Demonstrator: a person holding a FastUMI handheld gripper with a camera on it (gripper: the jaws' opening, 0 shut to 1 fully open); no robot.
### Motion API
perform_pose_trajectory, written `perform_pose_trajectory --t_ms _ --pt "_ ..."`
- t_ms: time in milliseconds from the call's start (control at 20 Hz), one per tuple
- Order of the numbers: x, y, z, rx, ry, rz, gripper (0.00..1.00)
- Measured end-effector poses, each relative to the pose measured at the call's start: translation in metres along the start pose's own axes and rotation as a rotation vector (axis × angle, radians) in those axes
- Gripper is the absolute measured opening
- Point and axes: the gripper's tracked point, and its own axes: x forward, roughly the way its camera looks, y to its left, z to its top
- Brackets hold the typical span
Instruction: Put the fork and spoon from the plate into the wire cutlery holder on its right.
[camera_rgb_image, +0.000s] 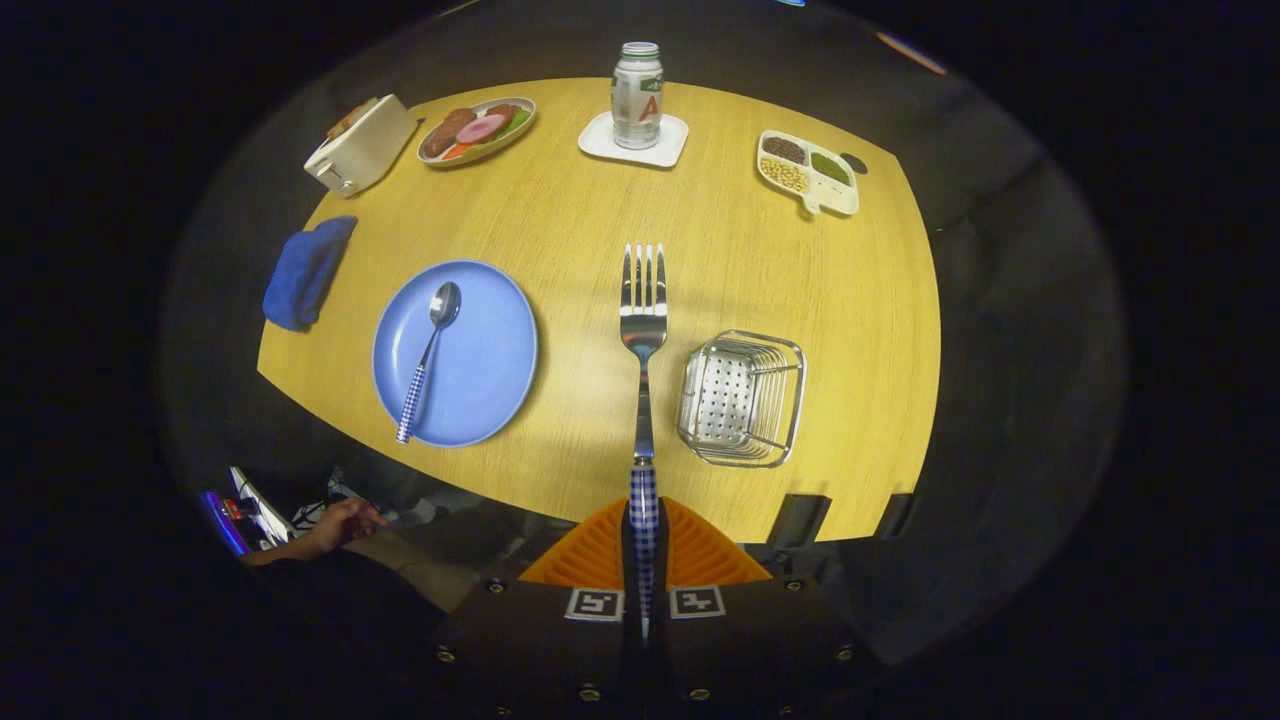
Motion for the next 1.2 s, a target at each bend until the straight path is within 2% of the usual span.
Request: perform_pose_trajectory --t_ms 250,500,700,1200 --pt "-0.006 -0.047 -0.024 -0.029 0.101 -0.069 0.03" --pt "-0.002 -0.062 -0.032 -0.019 0.171 -0.064 0.03" --pt "0.003 -0.079 -0.036 -0.066 0.273 -0.105 0.03" --pt "0.014 -0.080 -0.033 -0.132 0.396 -0.119 0.02"
